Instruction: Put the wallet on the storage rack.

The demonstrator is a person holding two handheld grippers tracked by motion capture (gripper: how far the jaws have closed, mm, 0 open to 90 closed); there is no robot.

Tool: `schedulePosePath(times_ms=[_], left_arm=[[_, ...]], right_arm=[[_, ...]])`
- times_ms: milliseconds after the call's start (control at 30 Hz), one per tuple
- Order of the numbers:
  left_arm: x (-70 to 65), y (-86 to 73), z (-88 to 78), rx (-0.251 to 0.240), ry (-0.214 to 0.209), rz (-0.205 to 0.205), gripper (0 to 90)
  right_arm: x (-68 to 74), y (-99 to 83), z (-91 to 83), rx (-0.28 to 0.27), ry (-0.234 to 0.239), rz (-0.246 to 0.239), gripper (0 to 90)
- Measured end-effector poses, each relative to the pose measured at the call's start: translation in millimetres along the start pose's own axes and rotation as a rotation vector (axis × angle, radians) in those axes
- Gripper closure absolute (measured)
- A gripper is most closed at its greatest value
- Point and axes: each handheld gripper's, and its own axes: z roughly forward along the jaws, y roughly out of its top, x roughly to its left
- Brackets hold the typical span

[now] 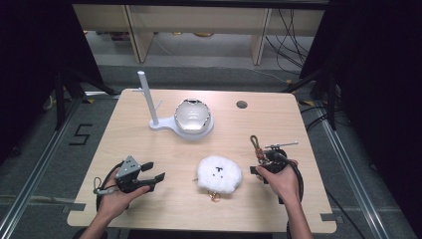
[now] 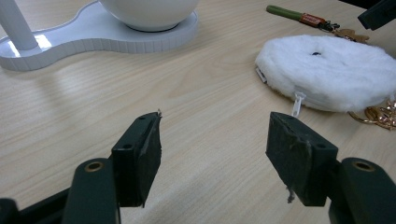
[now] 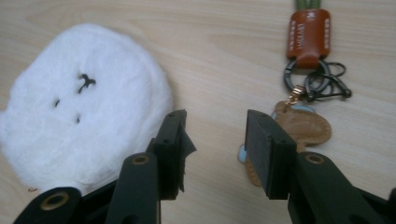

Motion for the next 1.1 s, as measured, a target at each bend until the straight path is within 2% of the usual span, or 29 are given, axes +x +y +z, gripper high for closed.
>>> schedulePosePath(times_ms=[33,133,167,233,333,367,500,533,567,633,700,733,767,800,833,867,900,1000,1033,1067,1100], left_arm=[[-0.2,-0.3,0.2,-0.001,0.0,-0.002,34.8],[-1.0,-0.8,1.0,-0.003,-0.003,0.001,34.7],[-1.0,-0.9,1.3,0.0,-0.009,0.002,34.7],[-1.3,-1.1,1.6,0.007,-0.001,0.005,34.7],[-1.1,-1.6,1.7,0.005,-0.002,0.003,34.7],[-1.2,-1.8,1.7,0.004,-0.003,0.002,34.6],[-1.1,-2.7,1.4,0.009,-0.004,0.003,34.5],[-1.3,-2.9,1.4,0.008,-0.005,0.003,34.5],[-1.5,-3.0,1.3,0.007,-0.005,0.002,34.5],[-1.8,-3.3,1.1,0.006,-0.007,0.001,34.5],[-1.6,-3.4,0.9,0.006,-0.006,0.0,34.5],[-1.4,-3.5,0.7,0.007,-0.006,-0.001,34.5],[-1.2,-3.6,0.6,0.008,-0.006,-0.003,34.4],[-0.9,-3.7,0.6,0.008,-0.005,-0.005,34.4],[-0.4,-3.8,0.4,0.011,-0.005,-0.005,34.4],[-0.1,-3.8,0.4,0.011,-0.005,-0.005,34.4],[0.1,-4.0,0.1,0.011,-0.004,-0.005,34.4],[1.4,-4.5,-0.1,0.005,-0.008,-0.01,34.4],[1.6,-4.6,-0.3,0.005,-0.007,-0.009,34.4],[1.6,-4.7,-0.4,0.005,-0.007,-0.01,34.4],[1.6,-4.7,-0.5,0.006,-0.007,-0.009,34.4]], right_arm=[[1.7,2.0,1.6,-0.009,0.006,-0.03,59.8],[10.3,6.4,3.5,0.027,0.019,-0.042,59.8],[12.1,8.1,5.5,0.032,0.033,-0.066,59.8],[18.2,11.9,7.6,0.066,0.038,-0.055,59.7],[22.7,17.4,12.9,0.078,0.056,-0.073,59.3],[25.3,19.5,14.5,0.094,0.041,-0.064,59.0],[33.5,27.8,21.5,0.136,0.048,-0.078,56.8],[36.5,29.8,23.5,0.156,0.038,-0.067,56.0],[37.6,31.7,26.5,0.151,0.057,-0.087,55.2],[41.4,34.9,31.1,0.186,0.045,-0.069,53.4],[40.8,37.6,36.6,0.19,0.057,-0.106,52.2],[42.5,38.7,38.5,0.208,0.051,-0.094,51.8],[42.2,39.2,40.8,0.197,0.064,-0.116,51.5],[45.1,40.0,41.0,0.238,0.039,-0.085,51.0],[44.2,40.5,44.1,0.234,0.058,-0.113,50.6],[45.6,41.0,46.4,0.251,0.045,-0.111,50.6],[47.7,41.3,46.7,0.28,0.029,-0.081,50.5],[48.9,42.1,51.6,0.301,0.017,-0.097,50.6],[47.8,42.1,52.9,0.287,0.02,-0.127,50.6],[50.4,42.5,52.4,0.313,0.01,-0.09,50.7],[50.7,43.0,52.9,0.31,0.001,-0.109,50.8]])
